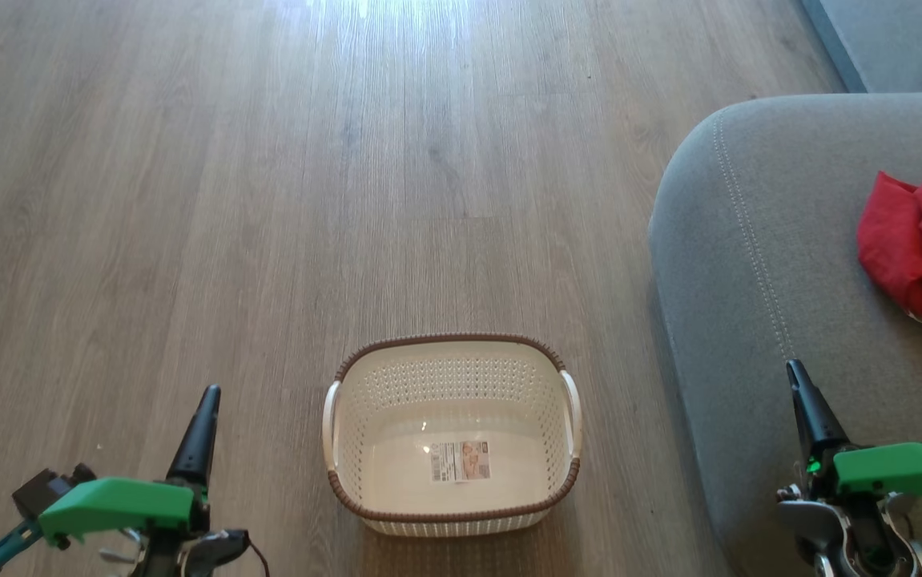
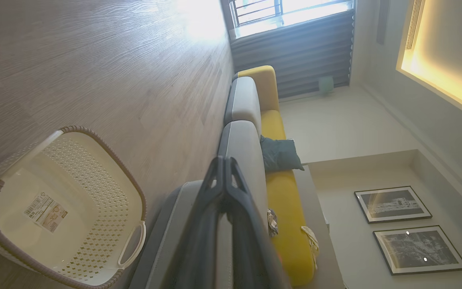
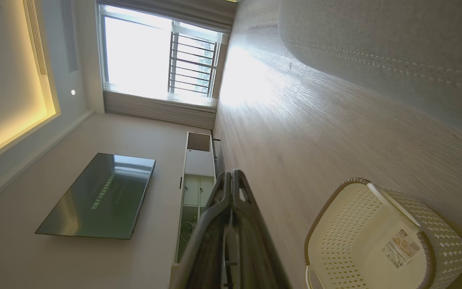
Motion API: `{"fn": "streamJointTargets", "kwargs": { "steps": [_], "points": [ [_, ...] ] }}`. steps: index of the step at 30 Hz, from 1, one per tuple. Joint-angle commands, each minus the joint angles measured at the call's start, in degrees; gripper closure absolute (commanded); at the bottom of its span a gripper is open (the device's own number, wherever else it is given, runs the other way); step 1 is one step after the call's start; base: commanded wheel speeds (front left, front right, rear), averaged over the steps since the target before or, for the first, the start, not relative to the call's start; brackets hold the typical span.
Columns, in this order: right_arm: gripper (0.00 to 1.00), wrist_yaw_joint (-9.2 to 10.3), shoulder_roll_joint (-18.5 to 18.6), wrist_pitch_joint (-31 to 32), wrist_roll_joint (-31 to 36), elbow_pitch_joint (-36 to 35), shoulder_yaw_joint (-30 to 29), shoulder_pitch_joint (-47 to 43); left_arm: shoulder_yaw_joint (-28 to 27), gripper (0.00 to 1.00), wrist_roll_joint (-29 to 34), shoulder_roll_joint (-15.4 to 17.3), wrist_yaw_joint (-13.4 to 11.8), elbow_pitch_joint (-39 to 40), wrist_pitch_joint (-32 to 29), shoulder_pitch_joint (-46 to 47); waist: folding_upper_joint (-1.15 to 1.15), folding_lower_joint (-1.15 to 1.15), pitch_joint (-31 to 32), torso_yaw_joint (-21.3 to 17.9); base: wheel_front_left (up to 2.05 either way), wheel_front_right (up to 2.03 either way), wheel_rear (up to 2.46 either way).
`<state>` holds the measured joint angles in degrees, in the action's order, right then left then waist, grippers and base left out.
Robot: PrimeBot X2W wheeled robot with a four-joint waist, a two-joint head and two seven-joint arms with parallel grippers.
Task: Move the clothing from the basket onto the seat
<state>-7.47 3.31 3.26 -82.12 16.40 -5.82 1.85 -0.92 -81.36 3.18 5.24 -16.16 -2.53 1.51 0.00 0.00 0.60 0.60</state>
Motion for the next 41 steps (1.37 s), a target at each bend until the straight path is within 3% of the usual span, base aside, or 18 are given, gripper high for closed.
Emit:
{"fn": "streamJointTargets", "kwargs": {
  "steps": [1, 18, 41],
  "points": [
    [1.0, -0.02, -0.2, 0.5, -1.4, -2.2, 0.6, 3.0, -2.3, 1.0, -1.5, 0.2, 0.6, 1.9, -0.7, 3.2, 0.0, 0.0, -0.1, 0.0, 0.0, 0.0, 0.0],
    [1.0, -0.02, -0.4, 3.3, -10.0, -2.4, -0.8, 4.3, -5.1, 1.0, -11.3, 0.1, 2.3, 2.1, -3.5, 4.6, 0.0, 0.0, -0.8, -0.6, 0.0, 0.0, 0.0],
    [1.0, -0.02, -0.4, 3.3, -10.0, -2.4, -0.8, 4.3, -5.2, 1.0, -11.1, 0.0, 2.3, 2.1, -3.7, 4.7, 0.0, 0.0, -0.8, -0.6, 0.0, 0.0, 0.0]
  ]
}}
